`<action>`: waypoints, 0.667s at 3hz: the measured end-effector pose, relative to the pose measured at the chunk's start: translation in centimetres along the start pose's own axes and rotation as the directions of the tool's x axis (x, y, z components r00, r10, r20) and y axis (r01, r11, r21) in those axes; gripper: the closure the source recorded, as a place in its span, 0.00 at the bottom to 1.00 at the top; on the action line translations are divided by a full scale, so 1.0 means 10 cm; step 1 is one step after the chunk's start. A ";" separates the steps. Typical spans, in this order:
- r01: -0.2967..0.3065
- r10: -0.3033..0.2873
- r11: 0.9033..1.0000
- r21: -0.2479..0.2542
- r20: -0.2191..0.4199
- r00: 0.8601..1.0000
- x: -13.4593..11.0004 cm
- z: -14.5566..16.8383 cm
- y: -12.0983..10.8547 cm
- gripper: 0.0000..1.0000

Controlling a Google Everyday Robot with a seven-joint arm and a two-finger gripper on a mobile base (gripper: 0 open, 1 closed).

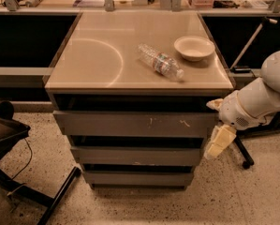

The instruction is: Open top drawer

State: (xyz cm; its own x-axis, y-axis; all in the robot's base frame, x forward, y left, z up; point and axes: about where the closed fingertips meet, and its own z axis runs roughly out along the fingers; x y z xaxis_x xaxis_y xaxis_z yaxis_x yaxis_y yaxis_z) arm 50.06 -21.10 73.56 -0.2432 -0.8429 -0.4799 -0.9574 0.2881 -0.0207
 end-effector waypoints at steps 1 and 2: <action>0.000 0.000 1.000 0.000 0.000 1.000 0.00 0.00 0.00 0.00; -0.047 0.049 0.998 -0.030 0.077 0.996 -0.09 0.18 0.07 0.00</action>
Offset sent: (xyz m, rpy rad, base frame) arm -0.0038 0.0458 -0.0283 0.2439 0.0590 -0.0797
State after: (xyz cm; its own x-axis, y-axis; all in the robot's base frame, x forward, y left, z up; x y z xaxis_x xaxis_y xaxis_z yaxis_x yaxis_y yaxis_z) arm 49.88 -19.27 72.40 -0.2769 -0.7903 -0.5466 -0.9492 0.3134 0.0276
